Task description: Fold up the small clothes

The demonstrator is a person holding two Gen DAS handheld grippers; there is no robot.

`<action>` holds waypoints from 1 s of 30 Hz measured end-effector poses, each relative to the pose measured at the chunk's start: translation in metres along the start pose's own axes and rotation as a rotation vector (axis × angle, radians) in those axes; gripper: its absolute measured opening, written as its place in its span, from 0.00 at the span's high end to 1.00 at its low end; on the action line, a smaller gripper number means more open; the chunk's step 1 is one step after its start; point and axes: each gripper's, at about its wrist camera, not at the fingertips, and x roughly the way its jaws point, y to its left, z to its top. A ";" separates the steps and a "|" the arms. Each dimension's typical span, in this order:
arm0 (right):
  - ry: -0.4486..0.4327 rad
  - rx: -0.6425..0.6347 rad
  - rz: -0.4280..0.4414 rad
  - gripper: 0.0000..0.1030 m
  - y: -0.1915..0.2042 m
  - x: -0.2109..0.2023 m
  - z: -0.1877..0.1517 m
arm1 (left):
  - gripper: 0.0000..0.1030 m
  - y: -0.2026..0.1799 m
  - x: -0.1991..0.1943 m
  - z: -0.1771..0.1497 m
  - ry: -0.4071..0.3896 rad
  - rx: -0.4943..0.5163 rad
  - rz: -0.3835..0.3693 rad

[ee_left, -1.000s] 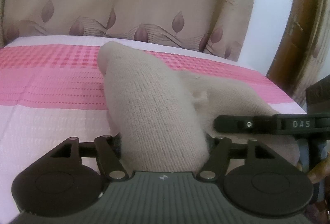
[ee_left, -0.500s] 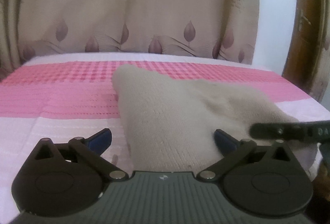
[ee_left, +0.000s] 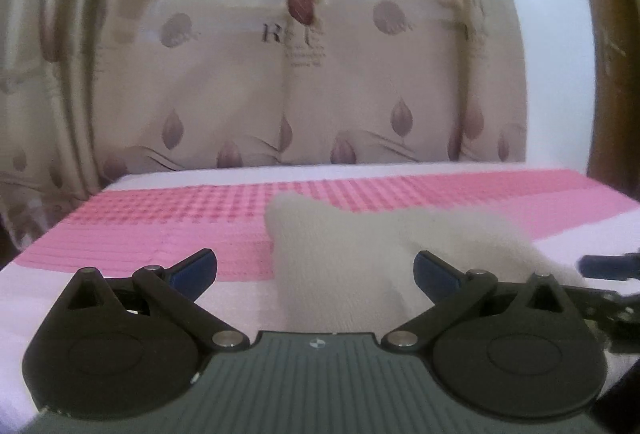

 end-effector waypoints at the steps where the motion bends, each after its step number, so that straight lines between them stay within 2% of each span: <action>1: -0.026 -0.015 -0.014 0.25 0.004 -0.008 0.001 | 0.00 0.001 -0.003 0.002 0.005 -0.012 0.009; 4: -0.106 -0.038 -0.044 0.06 0.016 -0.031 0.005 | 0.00 -0.001 -0.010 0.008 0.014 -0.013 0.038; 5: -0.122 -0.046 -0.051 0.05 0.020 -0.037 0.005 | 0.00 -0.002 -0.013 0.010 0.004 -0.008 0.054; 8: -0.147 -0.079 -0.064 0.04 0.031 -0.051 0.008 | 0.00 -0.008 -0.024 0.016 -0.014 0.019 0.085; 12: -0.167 -0.081 -0.074 0.04 0.038 -0.063 0.012 | 0.00 -0.009 -0.042 0.026 -0.054 0.016 0.045; 17: -0.188 -0.082 -0.066 0.04 0.042 -0.074 0.016 | 0.00 -0.013 -0.065 0.038 -0.143 -0.020 0.008; 21: -0.195 -0.072 -0.062 0.04 0.042 -0.080 0.018 | 0.00 -0.016 -0.080 0.044 -0.226 -0.059 0.025; 26: -0.201 -0.067 -0.061 0.03 0.042 -0.085 0.019 | 0.00 -0.016 -0.086 0.053 -0.215 -0.094 -0.043; 30: -0.202 -0.070 -0.060 0.03 0.043 -0.088 0.020 | 0.00 -0.017 -0.086 0.056 -0.193 -0.097 -0.038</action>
